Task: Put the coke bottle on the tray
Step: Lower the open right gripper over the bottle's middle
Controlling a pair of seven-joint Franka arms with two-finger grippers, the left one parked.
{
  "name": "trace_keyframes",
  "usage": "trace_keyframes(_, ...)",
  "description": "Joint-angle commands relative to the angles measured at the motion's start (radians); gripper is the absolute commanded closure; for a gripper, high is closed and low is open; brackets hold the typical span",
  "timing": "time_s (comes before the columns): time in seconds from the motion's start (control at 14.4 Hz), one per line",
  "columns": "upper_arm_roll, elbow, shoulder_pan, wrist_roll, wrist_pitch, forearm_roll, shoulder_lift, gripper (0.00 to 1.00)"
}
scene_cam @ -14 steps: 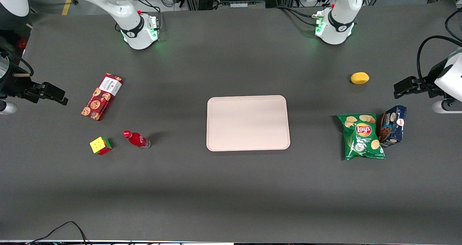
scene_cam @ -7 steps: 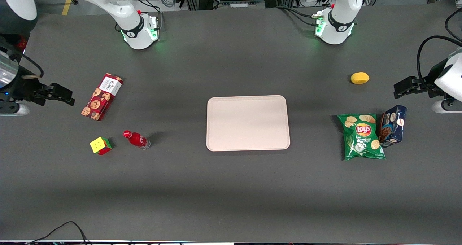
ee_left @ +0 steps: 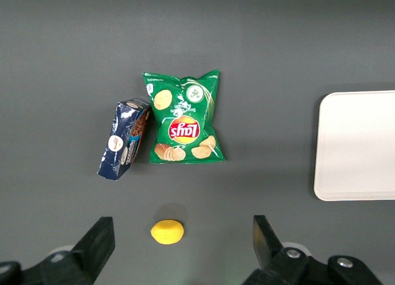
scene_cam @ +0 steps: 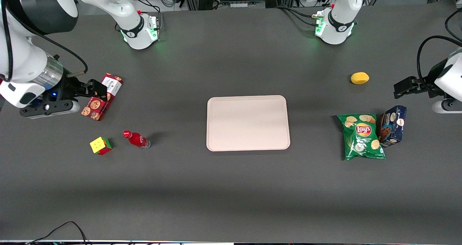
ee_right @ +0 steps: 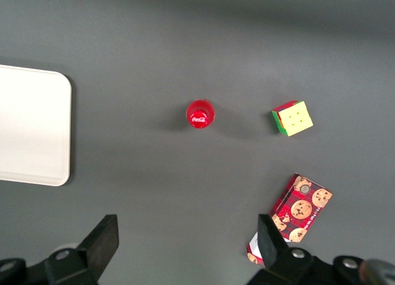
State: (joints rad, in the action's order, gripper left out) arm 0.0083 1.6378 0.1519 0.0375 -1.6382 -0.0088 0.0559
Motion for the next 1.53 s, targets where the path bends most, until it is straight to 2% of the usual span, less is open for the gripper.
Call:
trace_keyframes(0.0,-0.010,0.002,-0.002,-0.028,-0.023,0.012,0.077,0.00)
trace_keyframes(0.49,-0.002,0.198,-0.003,-0.077,-0.359,0.013,0.148,0.00)
trace_keyframes(1.04,-0.002,0.286,-0.003,-0.093,-0.534,0.012,0.223,0.00)
trace_keyframes(1.46,-0.002,0.283,-0.003,-0.109,-0.575,0.001,0.278,0.00)
